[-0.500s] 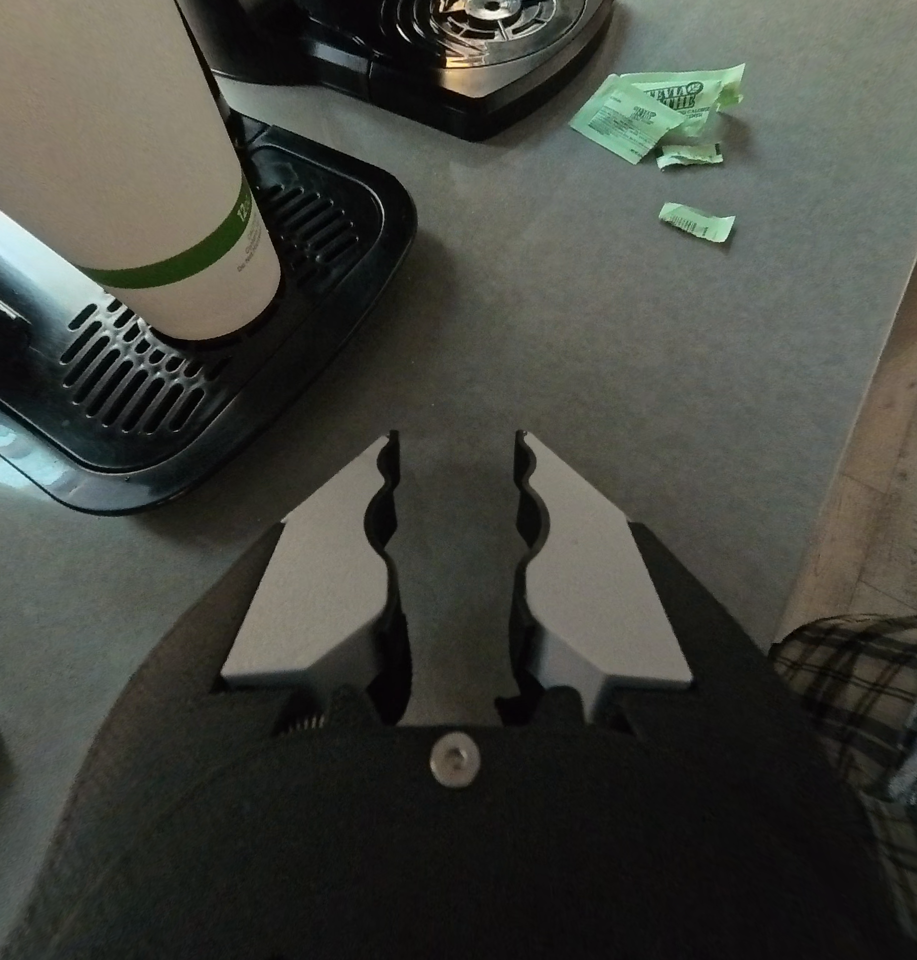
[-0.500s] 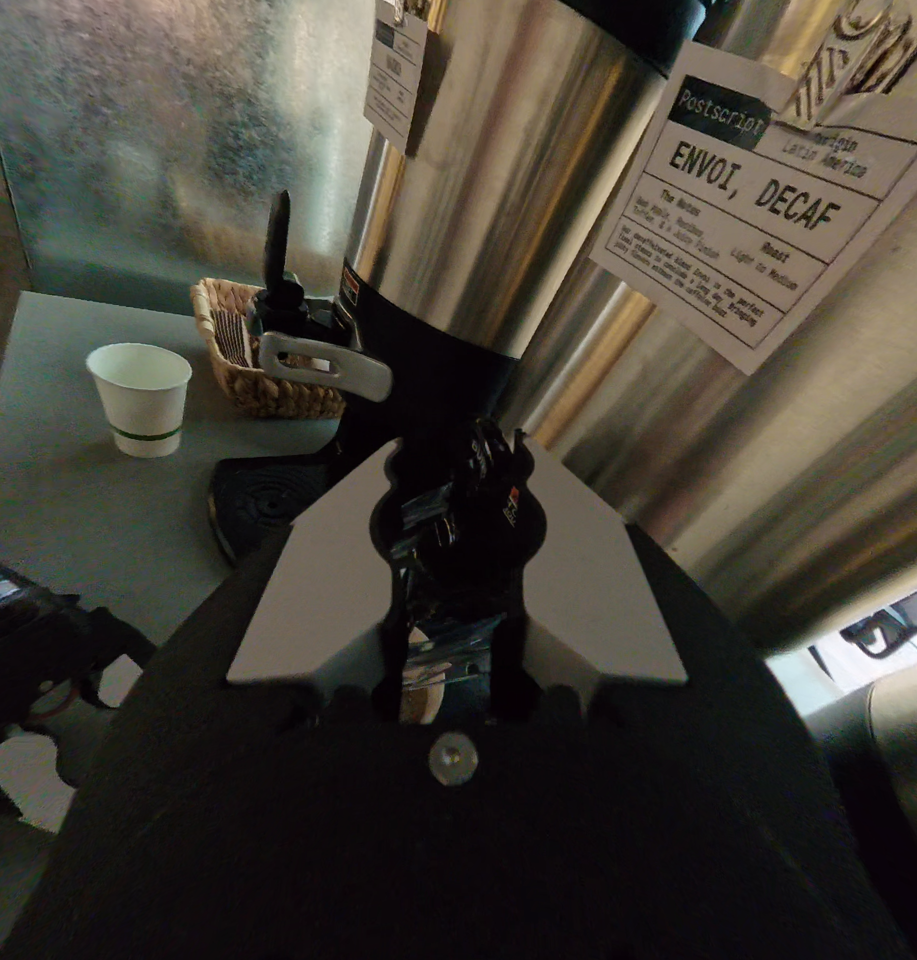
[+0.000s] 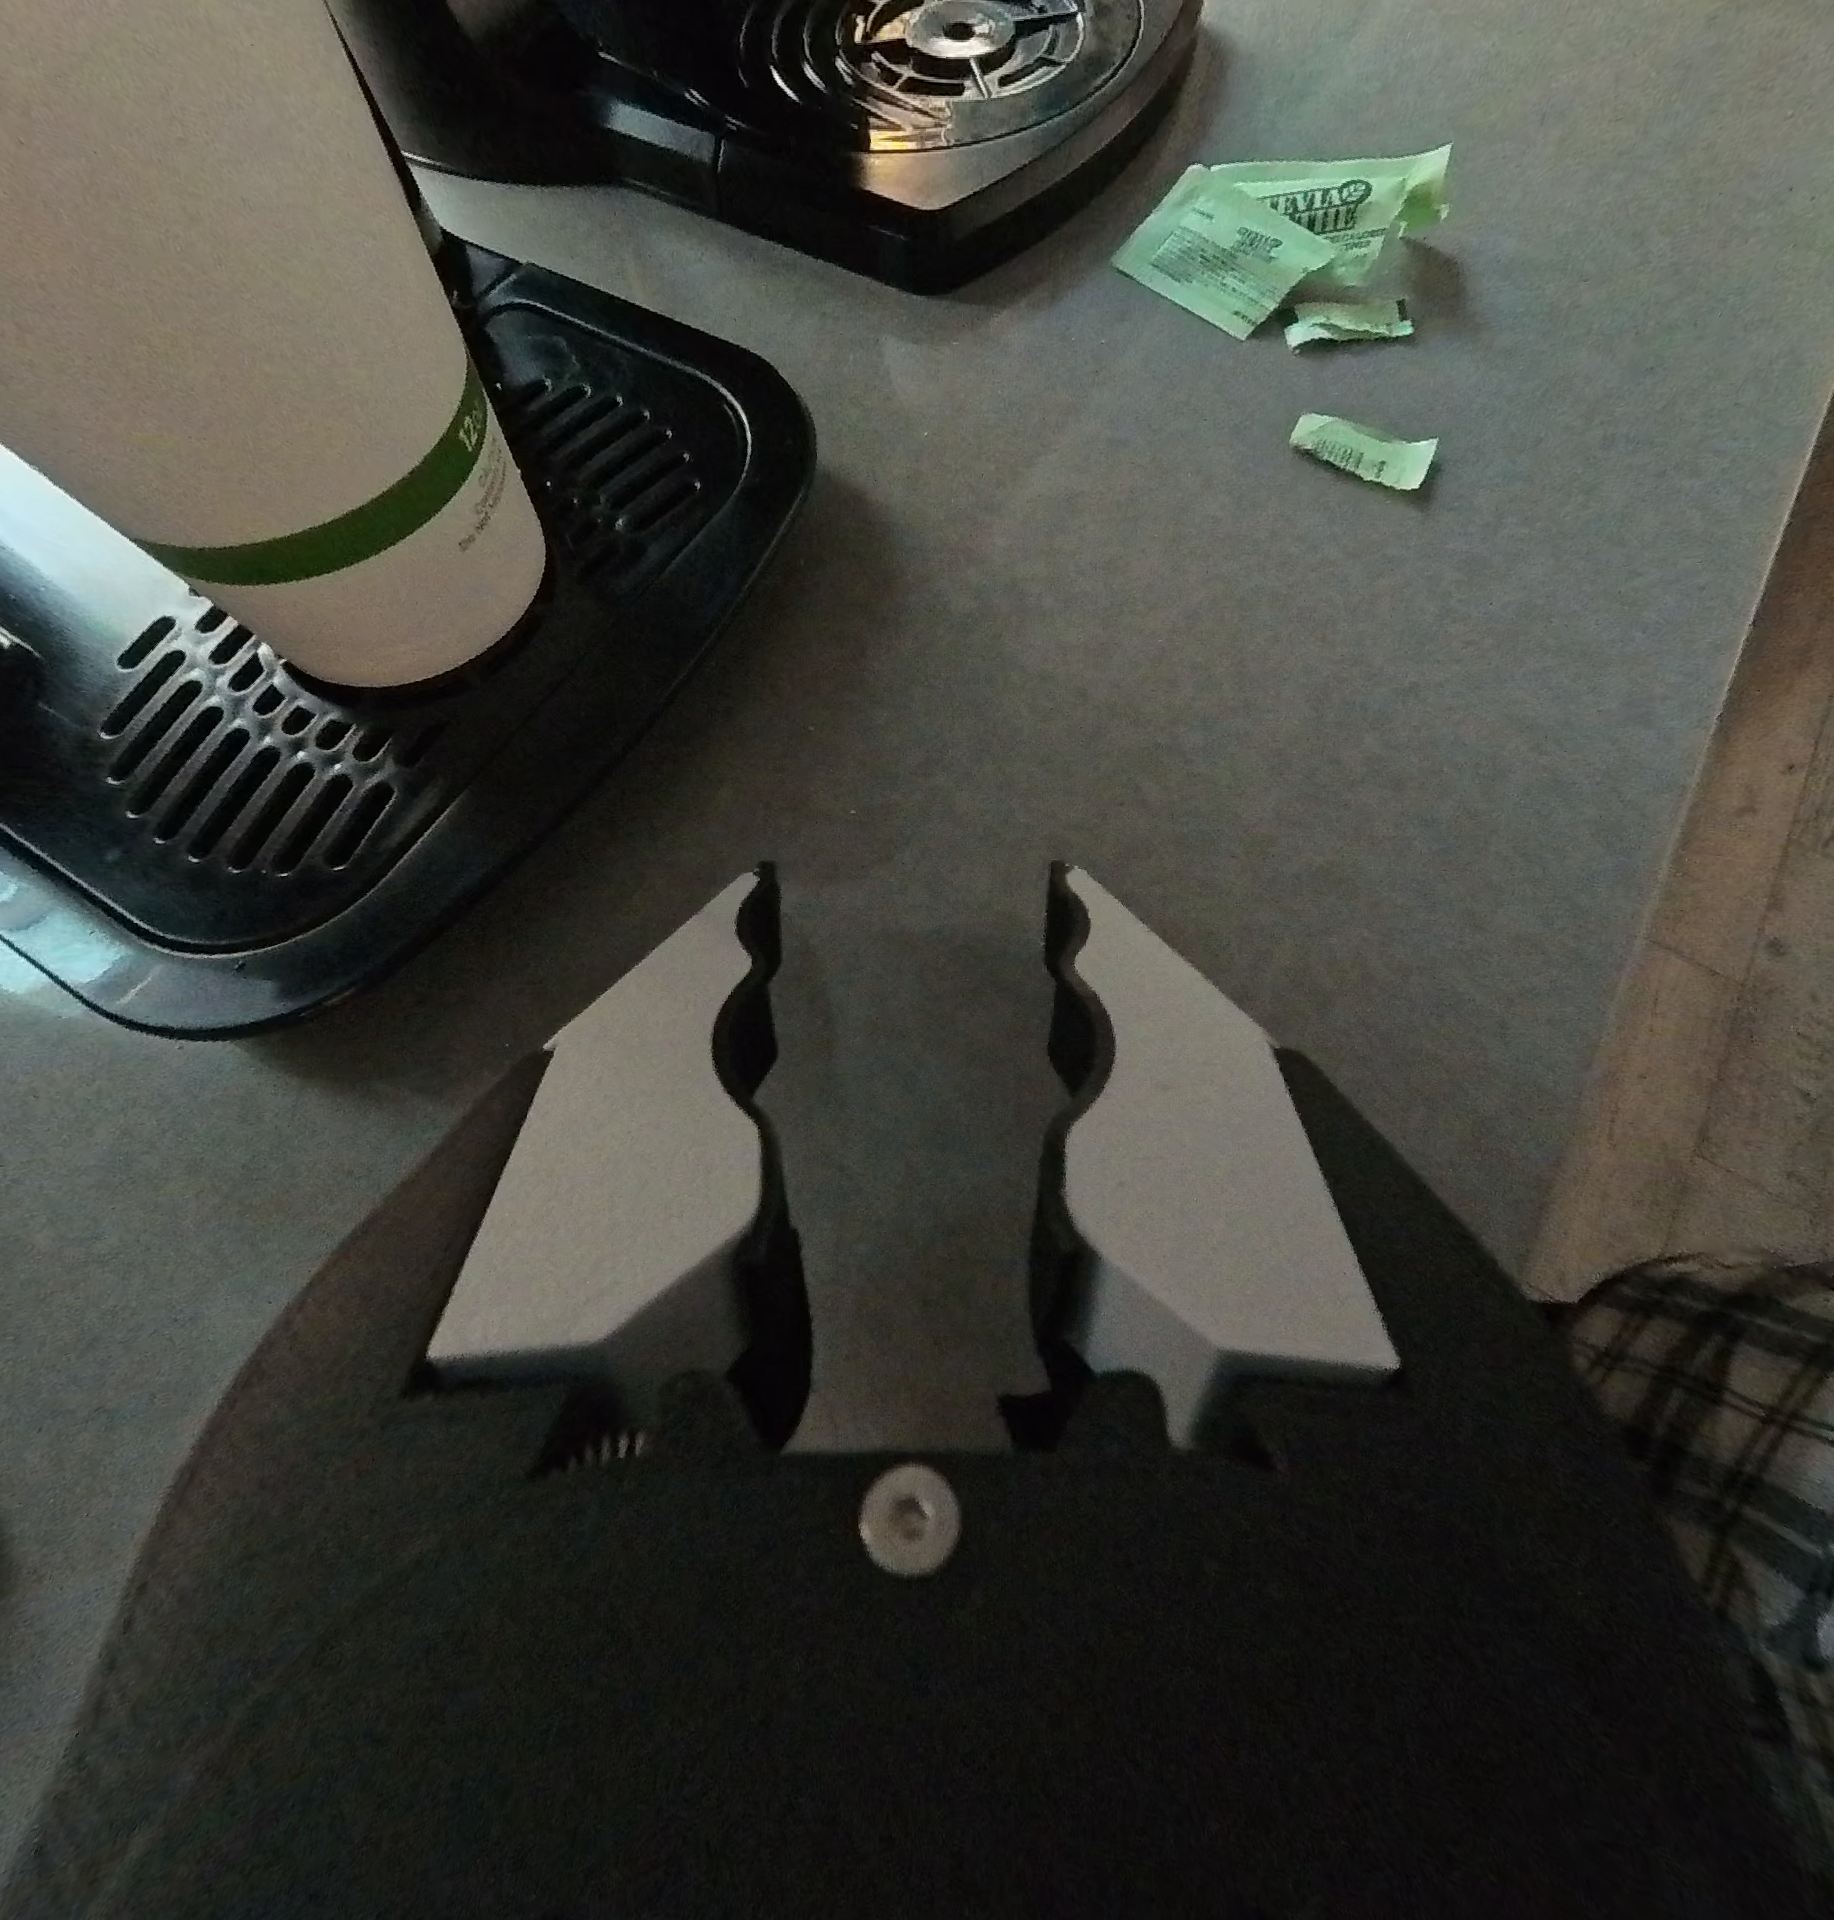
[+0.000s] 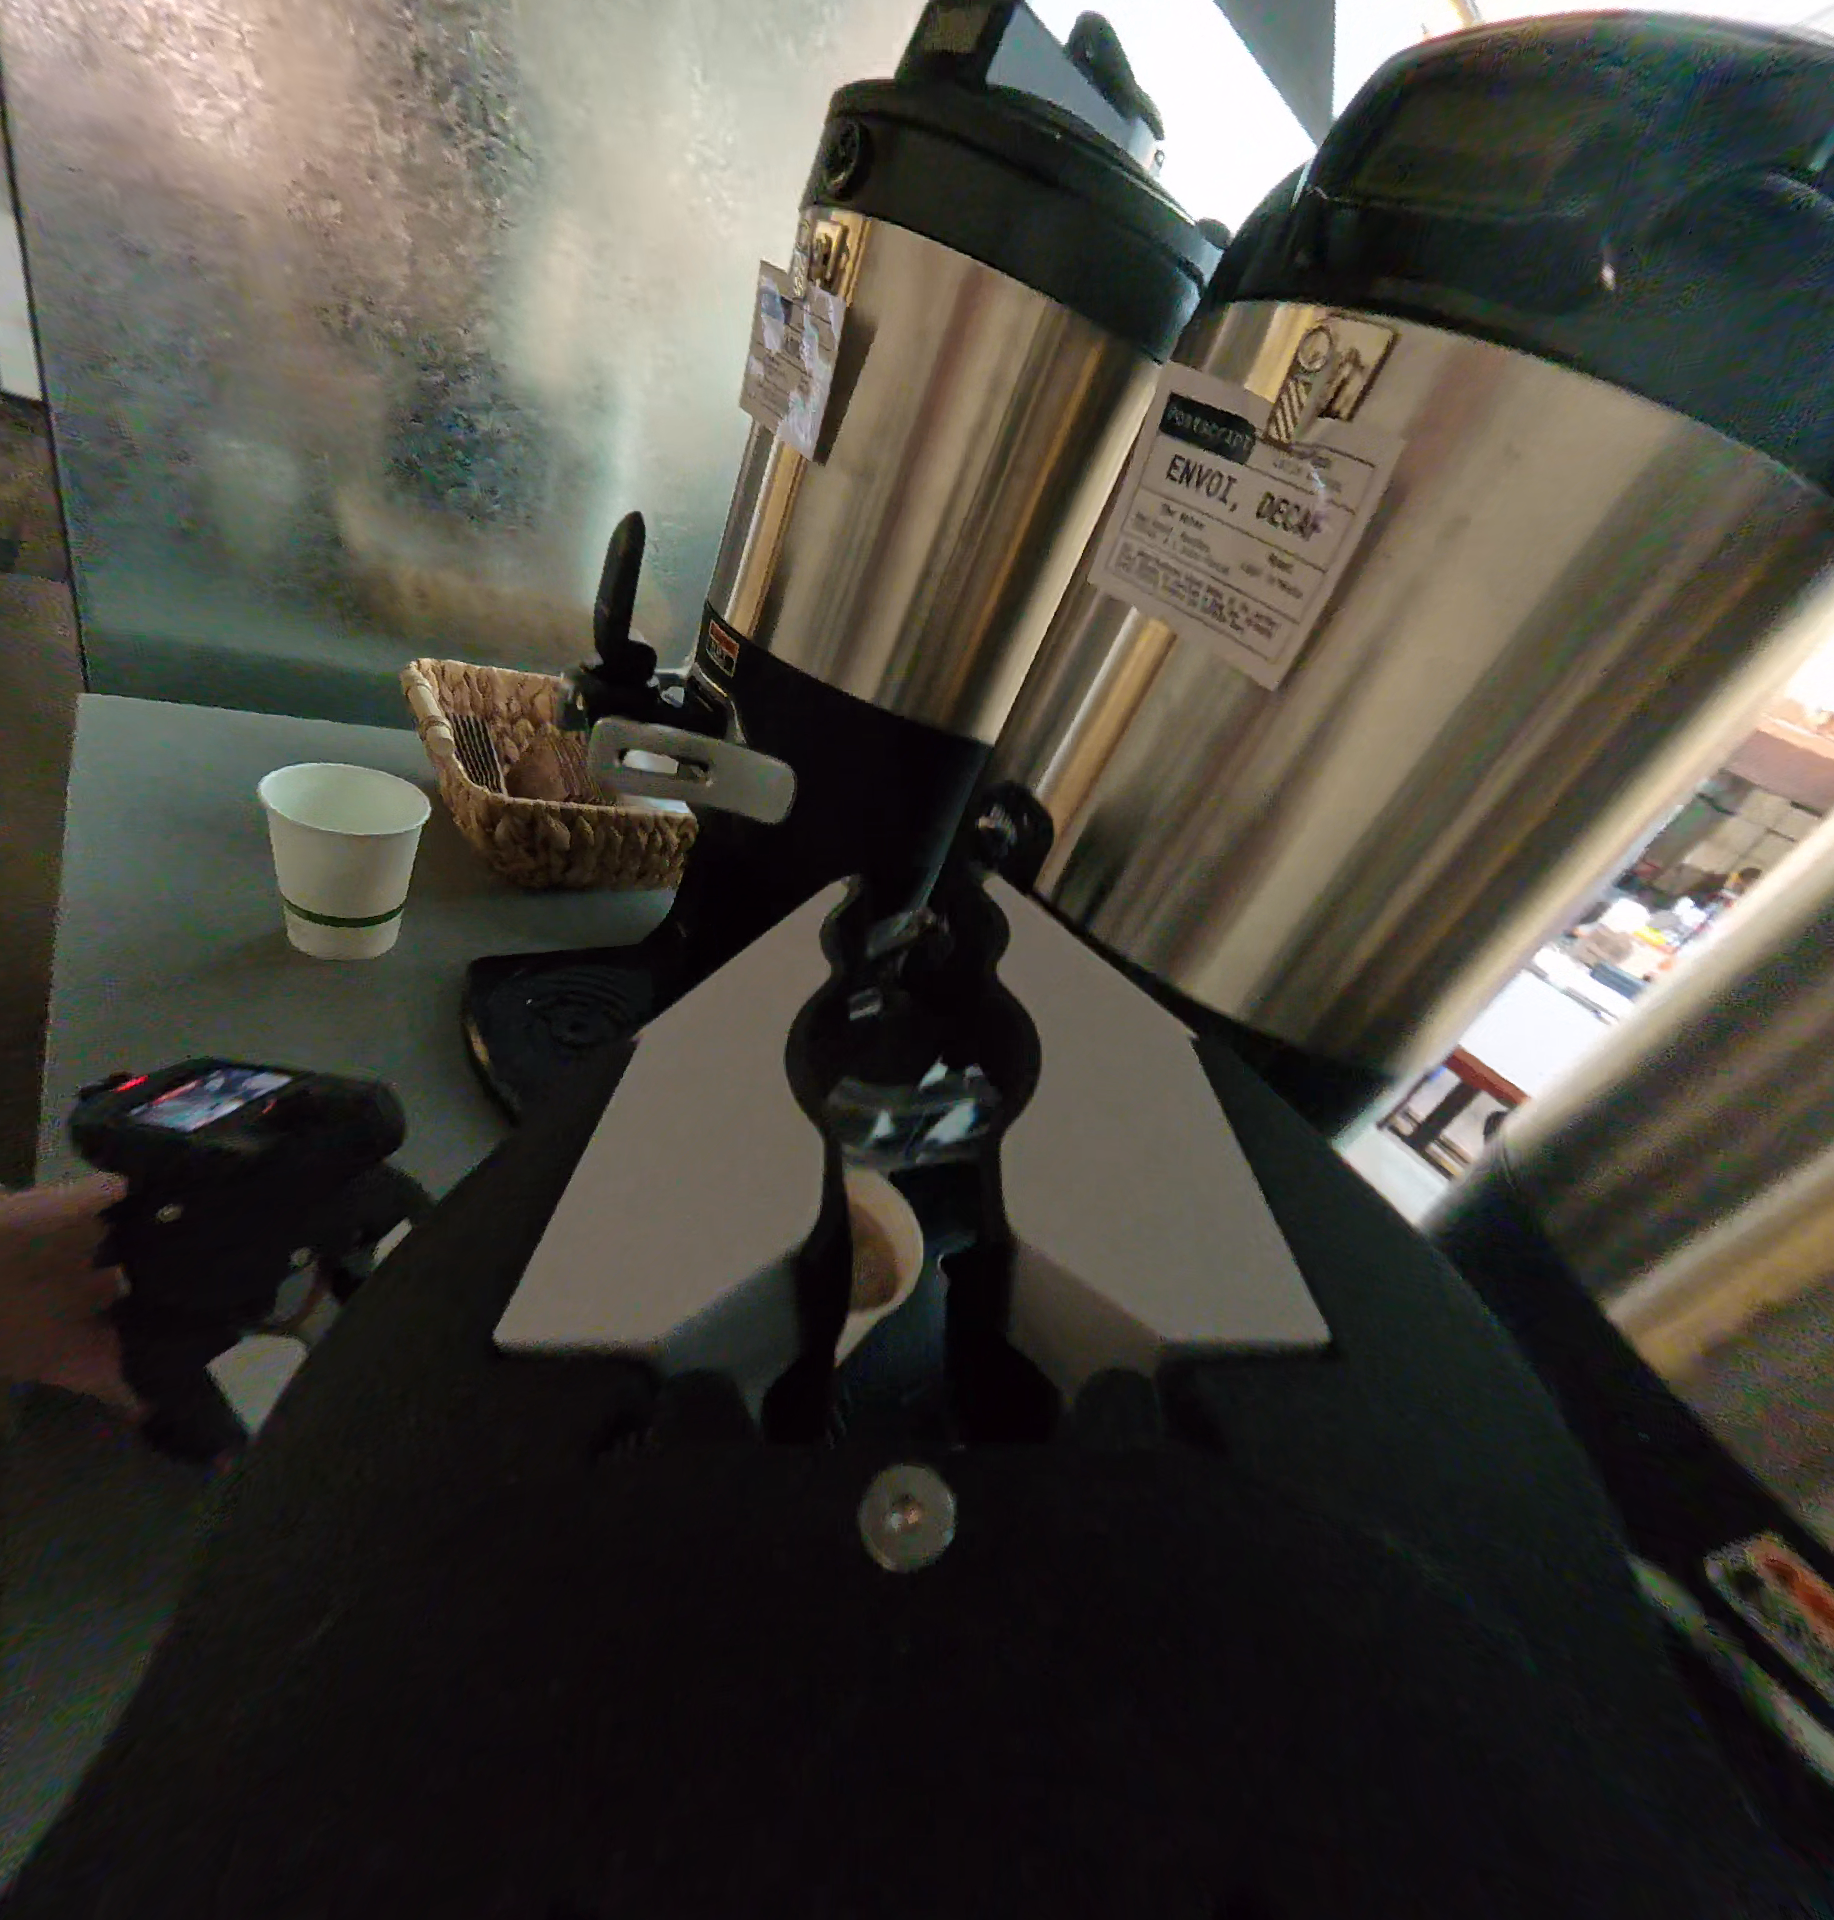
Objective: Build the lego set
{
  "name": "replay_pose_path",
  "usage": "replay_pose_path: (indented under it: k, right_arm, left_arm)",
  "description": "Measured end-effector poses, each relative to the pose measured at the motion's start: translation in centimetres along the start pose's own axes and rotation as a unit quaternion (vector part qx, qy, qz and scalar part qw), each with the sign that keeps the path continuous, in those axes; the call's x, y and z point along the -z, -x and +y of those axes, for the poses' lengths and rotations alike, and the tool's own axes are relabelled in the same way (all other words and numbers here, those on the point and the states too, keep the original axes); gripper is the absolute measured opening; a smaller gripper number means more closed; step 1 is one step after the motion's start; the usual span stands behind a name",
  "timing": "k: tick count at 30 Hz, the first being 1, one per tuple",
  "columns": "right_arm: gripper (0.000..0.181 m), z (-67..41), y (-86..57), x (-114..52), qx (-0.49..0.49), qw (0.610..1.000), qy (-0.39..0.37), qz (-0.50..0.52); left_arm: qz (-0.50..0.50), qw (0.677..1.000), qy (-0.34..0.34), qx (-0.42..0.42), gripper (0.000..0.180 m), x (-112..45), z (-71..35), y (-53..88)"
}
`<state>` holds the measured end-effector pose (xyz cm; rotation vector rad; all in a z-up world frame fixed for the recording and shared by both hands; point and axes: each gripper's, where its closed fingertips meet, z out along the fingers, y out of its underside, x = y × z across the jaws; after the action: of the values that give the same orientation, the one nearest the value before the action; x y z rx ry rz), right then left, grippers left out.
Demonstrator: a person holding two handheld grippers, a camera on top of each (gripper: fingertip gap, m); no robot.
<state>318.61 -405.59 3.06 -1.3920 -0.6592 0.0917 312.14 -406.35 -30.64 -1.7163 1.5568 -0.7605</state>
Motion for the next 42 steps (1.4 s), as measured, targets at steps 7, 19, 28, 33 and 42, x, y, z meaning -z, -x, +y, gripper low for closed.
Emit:
replay_pose_path:
  k: [7, 19, 28, 33, 42]
  right_arm:
    - [0.026, 5.7, 3.5, 9.2, -0.075, 0.996, 0.019, 0.05]
    - [0.033, 19.5, 19.4, 17.7, -0.311, 0.944, 0.082, 0.08]
    - [0.038, 28.9, 30.8, 18.0, -0.436, 0.874, 0.142, 0.161]
    - [0.045, 33.4, 34.2, 23.2, -0.412, 0.846, 0.211, 0.265]
    - [0.065, 41.5, 28.8, 29.8, -0.137, 0.854, 0.447, 0.227]
  left_arm:
    - [0.012, 0.999, -0.023, 0.019, 0.056, 1.2, -0.1, 0.6]
    - [-0.008, 0.998, -0.059, 0.034, 0.055, 9.8, 4.1, 3.7]
    - [0.001, 0.999, -0.052, 0.0, 0.05, 18.3, 11.5, 1.0]
    - [0.023, 0.999, -0.015, 0.023, 0.047, 20.4, 18.5, -3.6]
    - [0.039, 0.991, 0.09, 0.089, 0.047, 20.2, 29.7, -11.1]
